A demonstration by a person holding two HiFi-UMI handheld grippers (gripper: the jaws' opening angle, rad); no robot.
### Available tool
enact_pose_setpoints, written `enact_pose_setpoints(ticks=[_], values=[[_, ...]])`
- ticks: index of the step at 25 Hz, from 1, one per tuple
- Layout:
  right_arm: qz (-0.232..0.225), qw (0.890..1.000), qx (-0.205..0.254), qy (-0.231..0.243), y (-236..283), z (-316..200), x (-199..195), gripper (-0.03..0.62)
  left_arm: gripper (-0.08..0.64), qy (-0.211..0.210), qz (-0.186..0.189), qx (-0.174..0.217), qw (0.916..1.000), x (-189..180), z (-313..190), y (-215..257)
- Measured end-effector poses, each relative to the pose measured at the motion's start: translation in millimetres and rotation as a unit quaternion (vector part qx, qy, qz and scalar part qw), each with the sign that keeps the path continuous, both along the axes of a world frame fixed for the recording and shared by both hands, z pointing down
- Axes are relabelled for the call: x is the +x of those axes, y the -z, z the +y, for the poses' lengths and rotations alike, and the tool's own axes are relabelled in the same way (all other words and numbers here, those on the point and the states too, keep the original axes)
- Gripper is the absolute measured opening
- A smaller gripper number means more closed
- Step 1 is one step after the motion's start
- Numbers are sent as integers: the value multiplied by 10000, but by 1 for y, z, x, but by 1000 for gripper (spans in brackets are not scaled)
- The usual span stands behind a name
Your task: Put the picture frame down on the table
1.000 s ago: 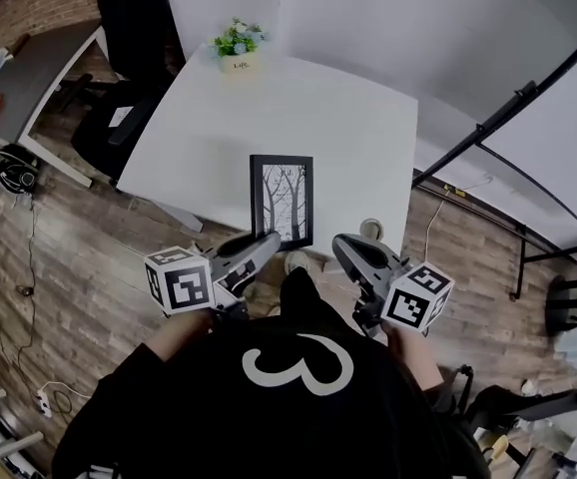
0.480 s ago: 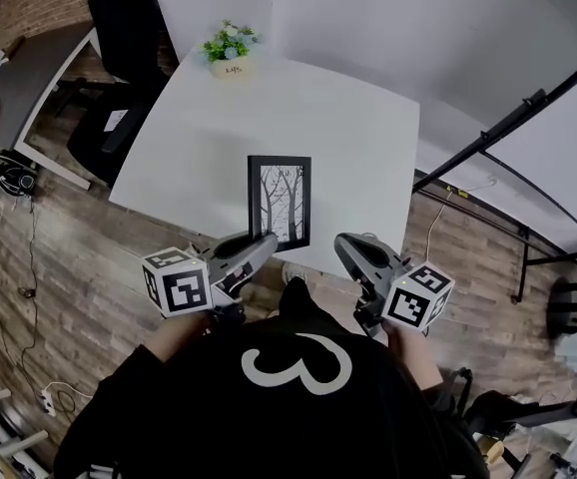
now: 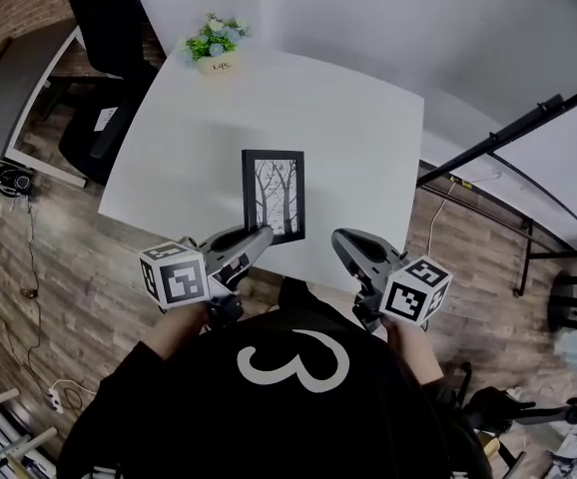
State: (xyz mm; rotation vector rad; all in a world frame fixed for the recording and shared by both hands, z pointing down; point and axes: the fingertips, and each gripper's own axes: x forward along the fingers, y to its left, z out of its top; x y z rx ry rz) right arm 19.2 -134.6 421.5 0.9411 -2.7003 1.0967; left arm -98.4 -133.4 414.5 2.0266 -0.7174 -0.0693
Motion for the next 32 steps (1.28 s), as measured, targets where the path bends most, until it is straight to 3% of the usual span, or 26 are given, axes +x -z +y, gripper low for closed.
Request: enact_pose_setpoints(ticks=[11, 16, 32], values=[[-36, 10000, -71, -60, -4, -24, 2, 23, 72, -88, 4, -183, 9998, 8, -22, -10], [-71, 9994, -318, -78, -25, -54, 7, 23, 72, -115, -89, -452, 9989, 16, -58, -35], [-44, 9982, -597, -57, -48, -76, 15, 23, 72, -149, -110, -1088, 9939, 27, -91, -85]])
